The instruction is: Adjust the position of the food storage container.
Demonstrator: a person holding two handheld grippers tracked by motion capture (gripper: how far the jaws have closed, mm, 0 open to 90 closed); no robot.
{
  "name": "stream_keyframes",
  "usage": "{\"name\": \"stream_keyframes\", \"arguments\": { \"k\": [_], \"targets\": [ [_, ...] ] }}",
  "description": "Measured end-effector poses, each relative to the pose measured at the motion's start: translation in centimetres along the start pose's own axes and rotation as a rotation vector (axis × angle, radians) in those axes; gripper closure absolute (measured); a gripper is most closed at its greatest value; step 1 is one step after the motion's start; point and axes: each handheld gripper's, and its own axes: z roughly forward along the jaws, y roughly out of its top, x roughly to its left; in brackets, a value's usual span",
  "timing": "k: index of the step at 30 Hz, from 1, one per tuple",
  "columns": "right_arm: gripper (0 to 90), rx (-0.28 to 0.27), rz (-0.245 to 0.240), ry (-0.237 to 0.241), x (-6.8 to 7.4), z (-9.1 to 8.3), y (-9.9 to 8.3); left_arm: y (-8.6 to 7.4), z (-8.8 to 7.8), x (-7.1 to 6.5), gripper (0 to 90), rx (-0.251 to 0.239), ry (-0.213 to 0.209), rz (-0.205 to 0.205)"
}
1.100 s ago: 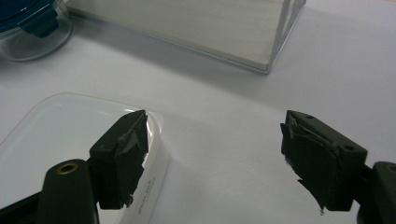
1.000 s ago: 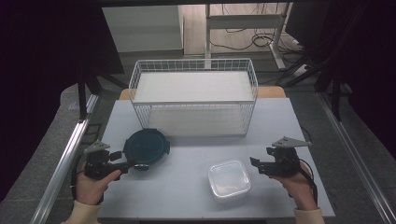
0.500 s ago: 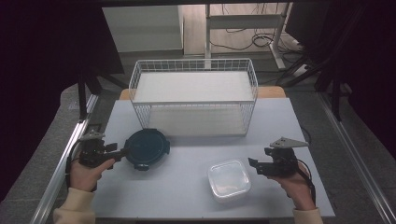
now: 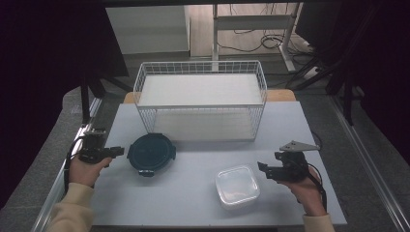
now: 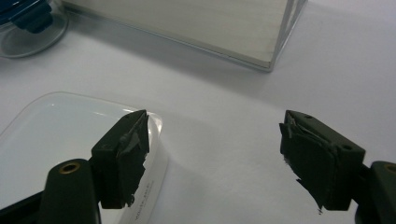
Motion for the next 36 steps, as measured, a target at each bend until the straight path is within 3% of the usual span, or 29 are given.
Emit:
{"name": "stream_keyframes", "arguments": {
  "k": [12, 19, 25, 36],
  "targets": [
    [23.8, 0.005, 0.004, -0.019, 0.0, 0.0, 0.0, -0.2, 2.0, 0.6, 90.0, 0.079, -0.004, -0.016],
    [23.7, 0.002, 0.003, -0.026, 0.1, -0.2, 0.1, -0.3, 2.8, 0.4, 90.0, 0.094, -0.038, -0.024],
    [23.8, 0.000, 0.005, -0.029, 0.1, -0.3, 0.1, -0.1, 3.2, 0.3, 90.0, 0.099, -0.038, -0.036],
    [23.8, -0.011, -0.003, -0.029, 0.6, -0.7, 0.5, -0.4, 3.1, -0.9, 90.0, 0.105, -0.010, -0.020]
  ]
}}
